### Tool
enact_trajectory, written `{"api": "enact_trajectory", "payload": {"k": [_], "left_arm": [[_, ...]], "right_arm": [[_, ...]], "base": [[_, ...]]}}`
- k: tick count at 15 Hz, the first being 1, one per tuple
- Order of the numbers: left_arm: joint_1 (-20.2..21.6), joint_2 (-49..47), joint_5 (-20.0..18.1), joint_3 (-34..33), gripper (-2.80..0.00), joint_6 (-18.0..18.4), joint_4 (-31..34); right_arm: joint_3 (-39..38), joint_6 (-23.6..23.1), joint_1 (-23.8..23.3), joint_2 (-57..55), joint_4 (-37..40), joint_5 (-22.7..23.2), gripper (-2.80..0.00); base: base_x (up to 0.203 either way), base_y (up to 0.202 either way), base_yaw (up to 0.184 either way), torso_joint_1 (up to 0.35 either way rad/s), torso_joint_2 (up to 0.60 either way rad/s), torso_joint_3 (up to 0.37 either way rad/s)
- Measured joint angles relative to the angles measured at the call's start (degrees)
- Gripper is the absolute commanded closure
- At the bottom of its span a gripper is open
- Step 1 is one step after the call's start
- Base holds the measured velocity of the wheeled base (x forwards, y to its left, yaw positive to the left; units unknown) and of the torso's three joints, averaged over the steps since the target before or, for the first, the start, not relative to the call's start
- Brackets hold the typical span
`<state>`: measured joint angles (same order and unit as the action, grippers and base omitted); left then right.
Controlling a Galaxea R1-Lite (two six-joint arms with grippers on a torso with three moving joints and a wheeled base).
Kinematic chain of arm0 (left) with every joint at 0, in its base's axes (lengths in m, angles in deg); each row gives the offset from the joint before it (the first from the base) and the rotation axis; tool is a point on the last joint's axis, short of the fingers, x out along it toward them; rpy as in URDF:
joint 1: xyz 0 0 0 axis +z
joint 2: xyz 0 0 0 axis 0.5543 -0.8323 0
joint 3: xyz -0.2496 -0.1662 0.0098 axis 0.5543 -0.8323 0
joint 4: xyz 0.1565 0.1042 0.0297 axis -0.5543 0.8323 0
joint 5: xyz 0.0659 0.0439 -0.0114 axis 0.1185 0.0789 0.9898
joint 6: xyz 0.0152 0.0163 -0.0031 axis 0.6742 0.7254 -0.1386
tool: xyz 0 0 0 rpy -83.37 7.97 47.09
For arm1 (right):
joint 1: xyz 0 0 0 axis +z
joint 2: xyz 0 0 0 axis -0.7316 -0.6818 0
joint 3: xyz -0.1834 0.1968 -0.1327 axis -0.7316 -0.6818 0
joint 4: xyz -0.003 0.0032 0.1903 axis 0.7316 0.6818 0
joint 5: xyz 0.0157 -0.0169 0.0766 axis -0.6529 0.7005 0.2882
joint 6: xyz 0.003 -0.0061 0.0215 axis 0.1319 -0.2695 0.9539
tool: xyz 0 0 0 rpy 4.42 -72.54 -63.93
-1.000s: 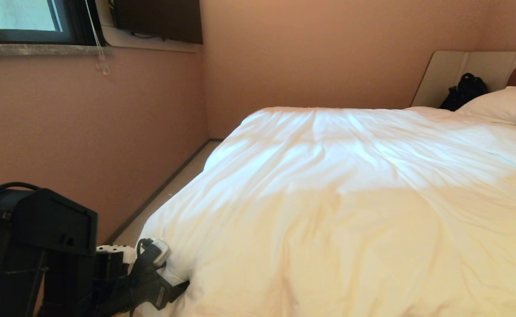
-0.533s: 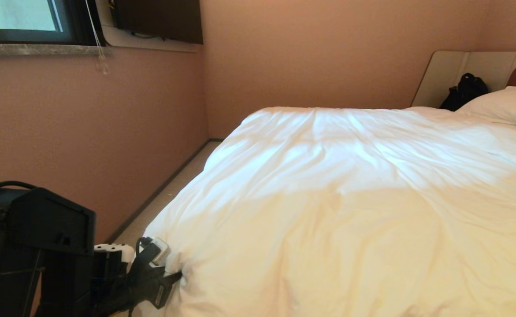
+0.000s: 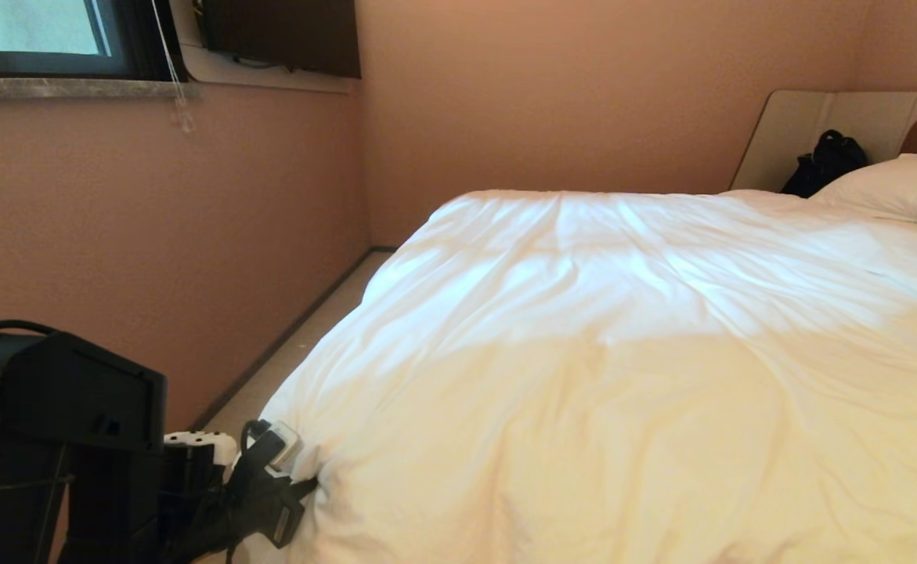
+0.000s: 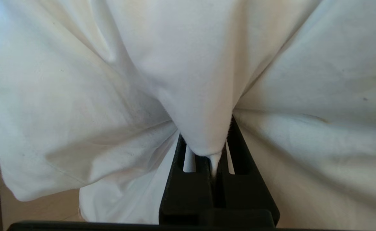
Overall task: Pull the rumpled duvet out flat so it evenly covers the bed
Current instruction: Flatten the corners of the folded blanket
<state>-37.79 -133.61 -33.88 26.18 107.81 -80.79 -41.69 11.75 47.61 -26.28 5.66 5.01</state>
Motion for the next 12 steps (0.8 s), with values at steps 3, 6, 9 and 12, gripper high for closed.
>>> {"api": "enact_trajectory", "payload": {"k": [3,6,9,12], "left_arm": [[0.0,2.4,0.05,-0.75,0.0,-0.04,-0.14],[-0.31,5.72,0.06,-1.94,0.0,-0.06,-0.39],[-0.55,9.23,0.03,-2.87,0.0,-0.33,-0.3],[-0.57,14.22,0.03,-3.66,0.0,-0.62,-0.23]], "right_arm": [[0.0,0.0,0.0,0.0,0.0,0.0,0.0],[0.0,0.0,0.0,0.0,0.0,0.0,0.0],[0.0,0.02,0.0,0.0,-0.02,0.0,0.0],[0.0,0.0,0.0,0.0,-0.02,0.0,0.0]], "base": [[0.0,0.0,0.0,0.0,0.0,0.0],[0.0,0.0,0.0,0.0,0.0,0.0],[0.0,0.0,0.0,0.0,0.0,0.0],[0.0,0.0,0.0,0.0,0.0,0.0]]}}
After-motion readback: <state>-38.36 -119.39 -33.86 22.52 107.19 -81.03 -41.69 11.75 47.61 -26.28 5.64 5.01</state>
